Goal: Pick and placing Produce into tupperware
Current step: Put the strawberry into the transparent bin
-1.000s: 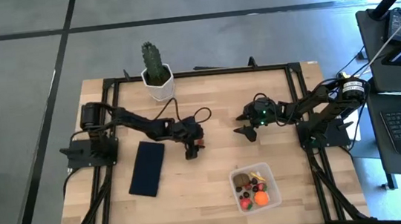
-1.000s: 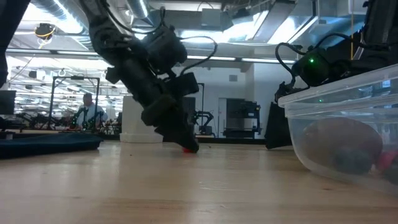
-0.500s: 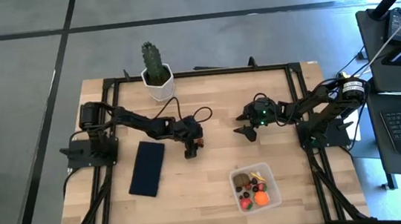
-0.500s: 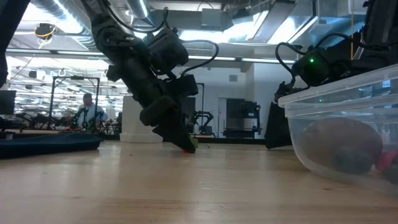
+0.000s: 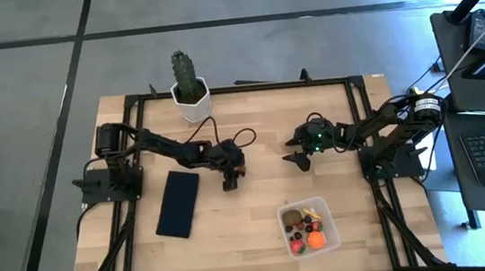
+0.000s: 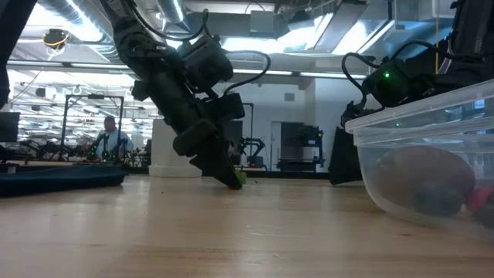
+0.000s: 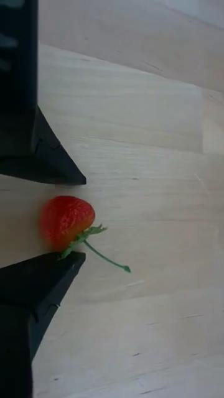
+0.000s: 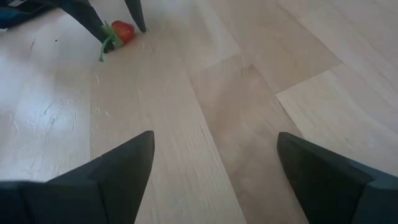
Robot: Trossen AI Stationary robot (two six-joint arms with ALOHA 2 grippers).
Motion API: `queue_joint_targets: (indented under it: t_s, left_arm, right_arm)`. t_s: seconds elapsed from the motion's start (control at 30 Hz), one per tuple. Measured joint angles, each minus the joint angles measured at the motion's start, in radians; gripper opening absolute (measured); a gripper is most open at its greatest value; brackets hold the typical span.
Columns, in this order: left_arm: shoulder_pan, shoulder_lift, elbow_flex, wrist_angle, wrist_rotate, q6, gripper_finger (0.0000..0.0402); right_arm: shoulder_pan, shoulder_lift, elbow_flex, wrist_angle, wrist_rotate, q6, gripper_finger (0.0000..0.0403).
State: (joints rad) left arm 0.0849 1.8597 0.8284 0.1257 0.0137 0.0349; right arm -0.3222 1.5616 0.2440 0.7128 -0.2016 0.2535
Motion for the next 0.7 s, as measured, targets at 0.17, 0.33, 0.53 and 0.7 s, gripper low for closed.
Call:
queue_joint_targets:
  t_s: [0.17, 0.33, 0.53, 0.7]
  left_arm:
    - [0.000, 0.001, -0.001, 0.001, -0.004, -0.002, 0.0143]
    - [0.000, 0.001, -0.002, 0.003, -0.007, 0.000, 0.0102]
    - [0.000, 0.001, -0.003, 0.010, -0.005, 0.000, 0.0080]
    - [0.000, -0.020, -0.005, 0.025, 0.010, -0.007, 0.0089]
  right_arm:
    - [0.000, 0.000, 0.000, 0.000, 0.000, 0.000, 0.0339]
    - [0.000, 0.000, 0.000, 0.000, 0.000, 0.000, 0.0339]
    - [0.000, 0.000, 0.000, 0.000, 0.000, 0.000, 0.0339]
    - [0.000, 0.000, 0.000, 0.000, 0.000, 0.000, 0.0339]
